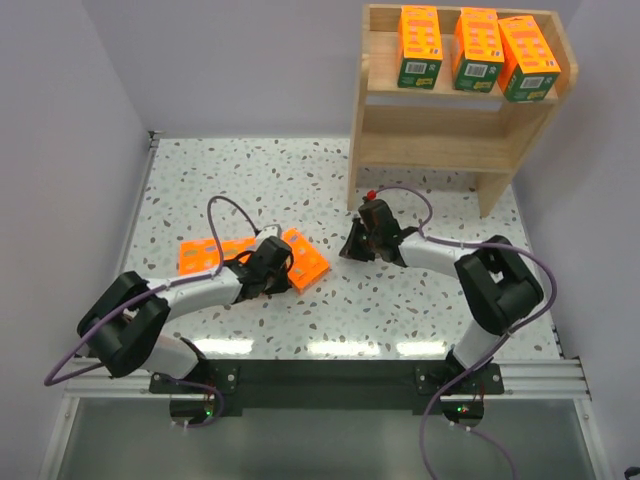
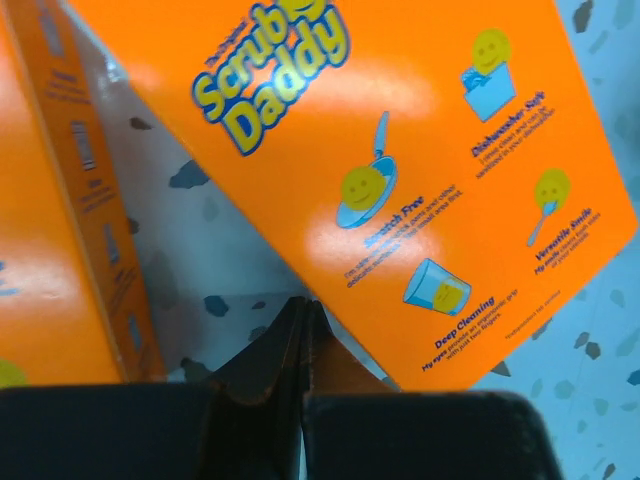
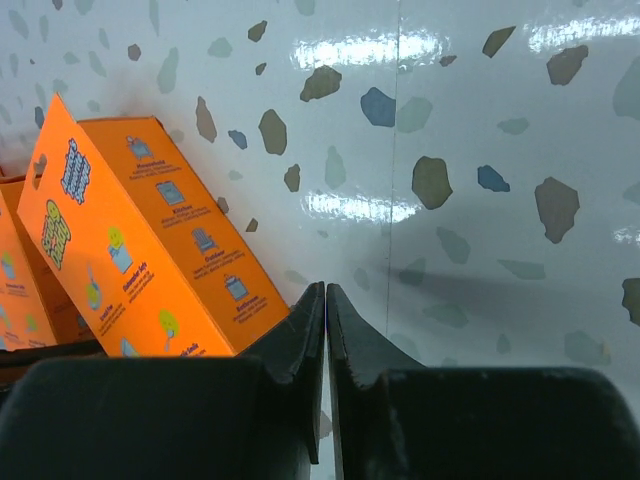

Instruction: Place and organize the cleaning sponges onto the shelf

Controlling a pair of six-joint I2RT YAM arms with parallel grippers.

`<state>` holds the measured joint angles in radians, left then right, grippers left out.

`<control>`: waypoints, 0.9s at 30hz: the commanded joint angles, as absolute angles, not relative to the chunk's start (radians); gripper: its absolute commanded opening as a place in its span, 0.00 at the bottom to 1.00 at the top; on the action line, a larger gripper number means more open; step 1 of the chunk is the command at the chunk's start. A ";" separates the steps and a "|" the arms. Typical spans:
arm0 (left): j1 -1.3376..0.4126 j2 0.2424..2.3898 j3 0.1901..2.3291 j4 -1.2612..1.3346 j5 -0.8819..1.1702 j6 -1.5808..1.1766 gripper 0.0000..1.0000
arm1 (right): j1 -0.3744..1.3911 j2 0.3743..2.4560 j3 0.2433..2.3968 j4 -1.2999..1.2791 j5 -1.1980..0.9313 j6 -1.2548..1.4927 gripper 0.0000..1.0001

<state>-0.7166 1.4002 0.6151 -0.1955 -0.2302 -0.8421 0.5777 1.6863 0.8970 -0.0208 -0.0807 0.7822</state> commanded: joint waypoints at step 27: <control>-0.838 1.054 0.601 -0.244 -0.198 -0.868 0.00 | 0.589 1.807 1.123 -0.092 -0.274 0.546 0.65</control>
<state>-0.8391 1.1698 0.6296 -0.1535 -0.1539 -0.8394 0.5846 1.7809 1.0763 -0.1265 -0.2062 0.6628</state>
